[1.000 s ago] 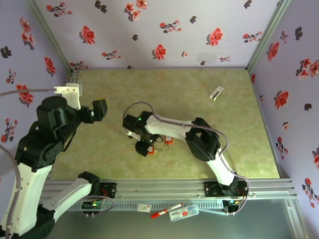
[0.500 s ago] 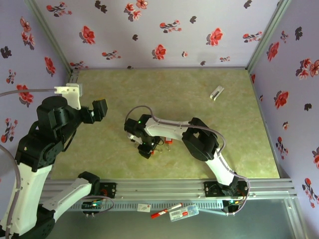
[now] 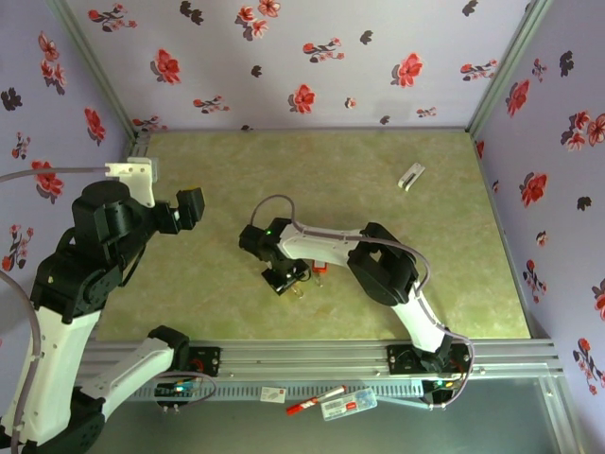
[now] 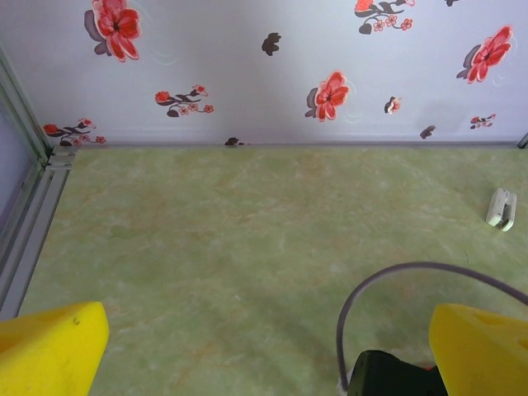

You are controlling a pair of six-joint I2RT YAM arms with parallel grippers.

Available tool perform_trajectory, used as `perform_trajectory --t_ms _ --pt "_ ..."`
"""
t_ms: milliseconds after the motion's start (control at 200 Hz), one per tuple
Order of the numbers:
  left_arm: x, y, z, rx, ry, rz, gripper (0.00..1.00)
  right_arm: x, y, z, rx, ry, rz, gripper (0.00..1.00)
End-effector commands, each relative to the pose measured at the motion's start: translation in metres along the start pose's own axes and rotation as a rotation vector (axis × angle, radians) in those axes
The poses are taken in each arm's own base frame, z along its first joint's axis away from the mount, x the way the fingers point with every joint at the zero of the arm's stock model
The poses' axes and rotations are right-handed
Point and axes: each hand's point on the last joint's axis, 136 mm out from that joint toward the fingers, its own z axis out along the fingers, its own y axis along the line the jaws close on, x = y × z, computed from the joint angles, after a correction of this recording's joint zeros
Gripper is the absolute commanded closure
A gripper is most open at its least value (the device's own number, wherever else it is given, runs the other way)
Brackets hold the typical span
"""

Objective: Unlock with the key

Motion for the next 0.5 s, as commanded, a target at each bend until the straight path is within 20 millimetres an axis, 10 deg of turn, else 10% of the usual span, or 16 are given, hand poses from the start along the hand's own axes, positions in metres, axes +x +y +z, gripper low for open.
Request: perform_trajectory --t_ms 0,495 --pt "-0.002 0.007 0.000 -0.034 -0.010 0.016 0.00 -0.011 -0.030 -0.007 0.035 -0.044 0.332 0.77" --pt "0.005 0.009 -0.004 -0.034 -0.011 -0.017 0.00 -0.041 -0.033 -0.013 -0.069 -0.107 0.666 0.57"
